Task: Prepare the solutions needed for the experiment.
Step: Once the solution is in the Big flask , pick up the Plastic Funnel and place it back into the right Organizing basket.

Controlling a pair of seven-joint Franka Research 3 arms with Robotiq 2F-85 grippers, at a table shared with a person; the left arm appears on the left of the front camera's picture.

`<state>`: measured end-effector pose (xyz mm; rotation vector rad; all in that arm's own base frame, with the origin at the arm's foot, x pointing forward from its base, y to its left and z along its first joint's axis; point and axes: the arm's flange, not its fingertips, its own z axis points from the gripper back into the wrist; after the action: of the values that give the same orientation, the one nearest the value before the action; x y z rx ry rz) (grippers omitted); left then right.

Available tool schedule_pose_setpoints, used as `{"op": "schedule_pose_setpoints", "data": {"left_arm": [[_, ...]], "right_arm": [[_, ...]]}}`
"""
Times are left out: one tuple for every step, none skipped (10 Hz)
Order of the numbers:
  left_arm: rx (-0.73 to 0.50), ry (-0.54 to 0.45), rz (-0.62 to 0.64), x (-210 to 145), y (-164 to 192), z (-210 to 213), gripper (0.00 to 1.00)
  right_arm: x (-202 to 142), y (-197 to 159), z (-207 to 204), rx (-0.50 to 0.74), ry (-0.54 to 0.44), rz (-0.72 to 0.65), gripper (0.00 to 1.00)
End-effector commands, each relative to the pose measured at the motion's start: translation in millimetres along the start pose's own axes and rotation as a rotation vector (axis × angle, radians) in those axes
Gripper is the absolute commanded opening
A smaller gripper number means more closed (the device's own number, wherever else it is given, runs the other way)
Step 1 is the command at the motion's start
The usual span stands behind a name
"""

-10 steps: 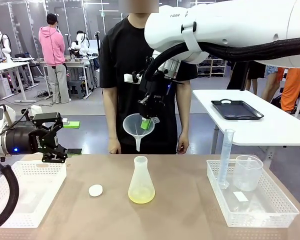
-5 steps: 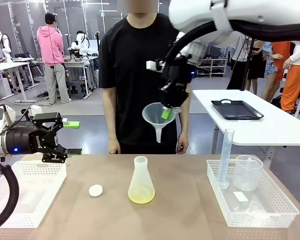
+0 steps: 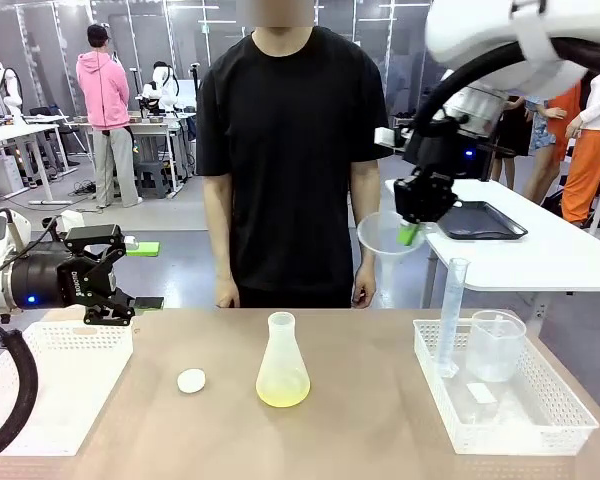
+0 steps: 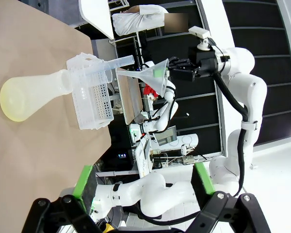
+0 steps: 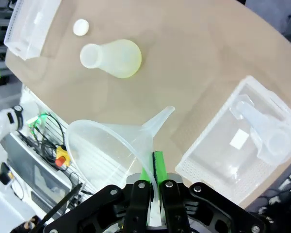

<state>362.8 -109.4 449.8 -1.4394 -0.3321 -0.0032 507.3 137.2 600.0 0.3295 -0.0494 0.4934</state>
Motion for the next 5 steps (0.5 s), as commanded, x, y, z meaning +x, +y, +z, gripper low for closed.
{"op": "schedule_pose_setpoints", "data": {"left_arm": [[0.002,-0.002,-0.006,0,-1,1,1.0],[0.002,-0.002,-0.006,0,-1,1,1.0],[0.002,-0.002,-0.006,0,-1,1,1.0],[0.002,-0.002,-0.006,0,-1,1,1.0],[0.002,-0.002,-0.006,0,-1,1,1.0]], "right_arm": [[-32,-2,-5,0.021,-0.053,-0.042,0.0],[-33,-1,-4,0.019,-0.073,-0.074,0.0],[-14,-7,2,0.008,-0.012,-0.027,0.0],[-14,-7,2,0.008,-0.012,-0.027,0.0],[-14,-7,2,0.008,-0.012,-0.027,0.0]]}}
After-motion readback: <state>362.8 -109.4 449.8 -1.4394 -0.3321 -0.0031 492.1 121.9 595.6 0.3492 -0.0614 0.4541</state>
